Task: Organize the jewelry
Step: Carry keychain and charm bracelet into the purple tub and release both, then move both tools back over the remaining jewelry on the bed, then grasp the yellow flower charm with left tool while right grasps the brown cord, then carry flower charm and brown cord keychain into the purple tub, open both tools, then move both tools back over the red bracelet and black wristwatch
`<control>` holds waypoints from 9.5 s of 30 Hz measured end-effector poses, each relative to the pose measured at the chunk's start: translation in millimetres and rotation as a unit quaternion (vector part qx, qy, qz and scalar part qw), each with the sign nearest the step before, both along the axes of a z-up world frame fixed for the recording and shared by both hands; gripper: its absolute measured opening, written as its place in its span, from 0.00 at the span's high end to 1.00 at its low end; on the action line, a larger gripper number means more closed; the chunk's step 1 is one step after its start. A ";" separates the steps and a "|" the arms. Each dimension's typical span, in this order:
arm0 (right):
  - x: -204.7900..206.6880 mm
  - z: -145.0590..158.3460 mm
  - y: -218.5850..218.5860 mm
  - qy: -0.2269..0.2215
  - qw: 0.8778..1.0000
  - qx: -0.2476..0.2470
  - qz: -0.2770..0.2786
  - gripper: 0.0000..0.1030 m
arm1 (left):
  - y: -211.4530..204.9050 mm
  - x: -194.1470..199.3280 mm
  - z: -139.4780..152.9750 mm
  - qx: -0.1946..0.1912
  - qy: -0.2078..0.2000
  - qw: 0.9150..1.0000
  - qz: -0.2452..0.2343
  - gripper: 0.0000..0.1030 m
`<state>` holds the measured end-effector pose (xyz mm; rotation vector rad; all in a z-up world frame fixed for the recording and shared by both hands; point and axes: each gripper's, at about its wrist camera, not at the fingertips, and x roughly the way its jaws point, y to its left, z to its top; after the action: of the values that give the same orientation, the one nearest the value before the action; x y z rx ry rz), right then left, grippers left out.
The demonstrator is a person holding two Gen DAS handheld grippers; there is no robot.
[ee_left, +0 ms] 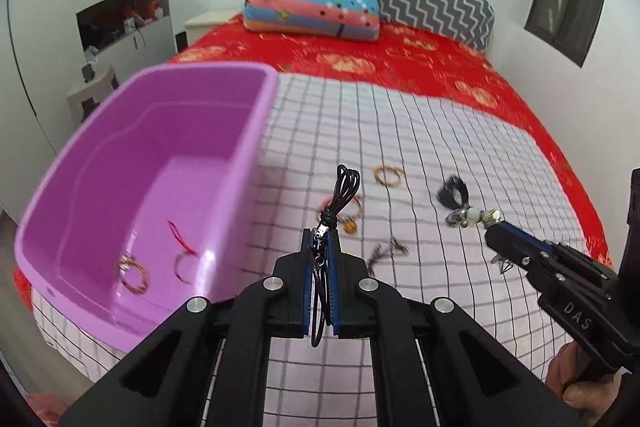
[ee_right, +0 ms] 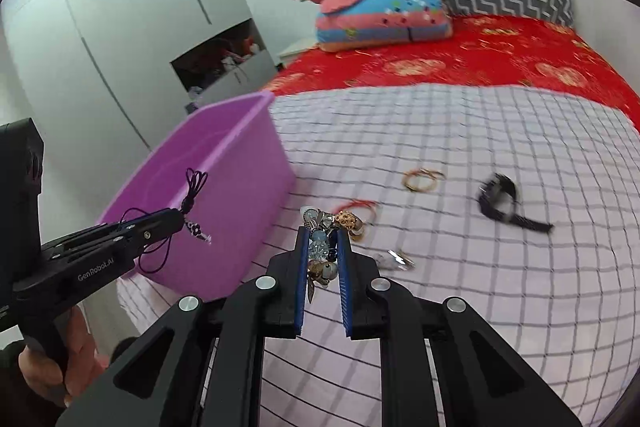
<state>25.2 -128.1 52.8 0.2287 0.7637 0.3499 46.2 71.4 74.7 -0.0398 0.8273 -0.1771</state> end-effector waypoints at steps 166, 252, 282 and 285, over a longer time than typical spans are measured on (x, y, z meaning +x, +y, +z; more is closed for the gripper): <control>18.6 -83.9 -38.2 0.031 0.998 -0.041 -0.040 0.93 | -68.7 20.6 -96.5 0.000 0.049 0.998 -0.037 0.81; -31.2 -2.5 25.1 -0.013 0.996 -0.085 -0.019 0.42 | 53.3 -28.0 -1.2 0.024 0.004 0.996 0.089 0.10; 49.7 -114.4 -124.8 0.056 0.985 -0.106 -0.127 0.32 | -73.8 59.8 -98.8 0.035 0.052 0.996 0.059 0.08; 75.0 -129.9 -130.5 0.065 0.982 -0.120 -0.129 0.32 | -73.8 79.5 -117.6 0.045 0.055 0.995 0.074 0.08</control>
<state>100.2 -258.6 -77.1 0.1209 0.8868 -0.0049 125.7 -2.4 -42.8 -0.0261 0.9368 0.0015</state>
